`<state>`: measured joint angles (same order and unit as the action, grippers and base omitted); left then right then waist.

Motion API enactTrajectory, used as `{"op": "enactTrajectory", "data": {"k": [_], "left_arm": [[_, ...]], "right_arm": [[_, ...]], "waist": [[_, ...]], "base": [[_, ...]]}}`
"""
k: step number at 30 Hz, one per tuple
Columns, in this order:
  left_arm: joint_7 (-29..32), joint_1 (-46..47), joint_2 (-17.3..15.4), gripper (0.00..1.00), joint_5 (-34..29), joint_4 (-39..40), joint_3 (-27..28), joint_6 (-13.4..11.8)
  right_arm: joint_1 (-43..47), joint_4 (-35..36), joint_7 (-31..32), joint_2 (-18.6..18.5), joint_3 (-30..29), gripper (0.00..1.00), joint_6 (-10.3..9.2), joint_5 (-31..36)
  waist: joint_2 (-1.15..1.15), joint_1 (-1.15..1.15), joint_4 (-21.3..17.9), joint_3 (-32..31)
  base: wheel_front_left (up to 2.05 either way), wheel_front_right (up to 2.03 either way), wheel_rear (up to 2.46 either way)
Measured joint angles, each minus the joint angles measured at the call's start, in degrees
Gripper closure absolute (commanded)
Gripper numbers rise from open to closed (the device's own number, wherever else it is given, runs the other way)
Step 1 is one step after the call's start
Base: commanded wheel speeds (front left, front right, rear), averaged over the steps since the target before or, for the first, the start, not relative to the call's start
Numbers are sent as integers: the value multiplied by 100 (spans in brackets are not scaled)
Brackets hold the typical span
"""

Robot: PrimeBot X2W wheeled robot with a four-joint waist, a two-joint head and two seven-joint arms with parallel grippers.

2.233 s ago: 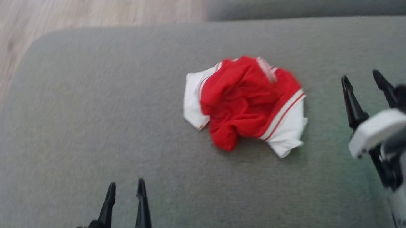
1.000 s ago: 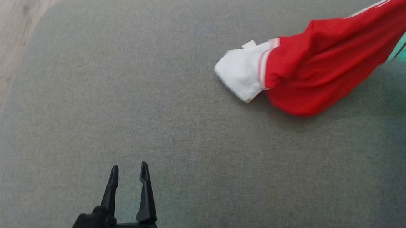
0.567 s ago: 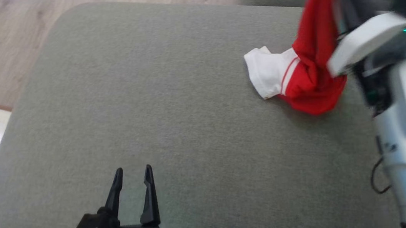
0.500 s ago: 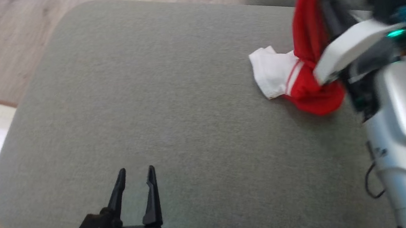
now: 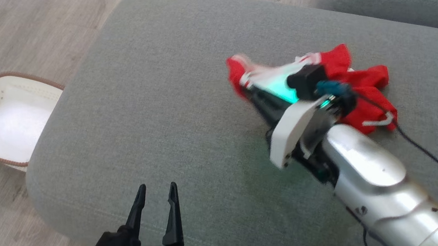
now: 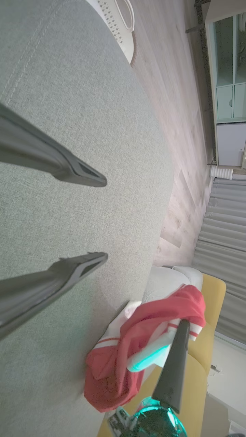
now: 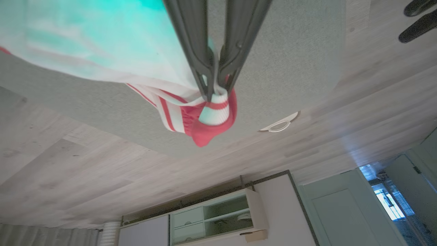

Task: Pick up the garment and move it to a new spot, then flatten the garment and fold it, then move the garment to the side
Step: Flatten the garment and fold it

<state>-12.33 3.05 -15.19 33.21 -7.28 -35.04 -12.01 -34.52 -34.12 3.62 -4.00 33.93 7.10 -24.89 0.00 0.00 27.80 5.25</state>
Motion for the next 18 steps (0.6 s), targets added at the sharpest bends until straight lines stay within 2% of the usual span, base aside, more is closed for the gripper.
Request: {"op": "enactTrajectory", "data": {"k": [5,10,18], "left_arm": [[-1,-1,5,0,1,-23,-1,-1],[-10,-2,3,0,2,-29,3,-9],[-11,-7,-30,0,3,-19,12,-47]], "right_arm": [[-19,-154,-170,1,448,0,0,-343],[-86,-227,-403,1,535,0,0,-445],[-248,-431,-816,1,12,0,0,-213]], "waist": [[0,0,-1,-46],[0,0,-153,-75],[0,0,-540,-218]], "base": [[0,0,0],[0,0,0],[0,0,0]]}}
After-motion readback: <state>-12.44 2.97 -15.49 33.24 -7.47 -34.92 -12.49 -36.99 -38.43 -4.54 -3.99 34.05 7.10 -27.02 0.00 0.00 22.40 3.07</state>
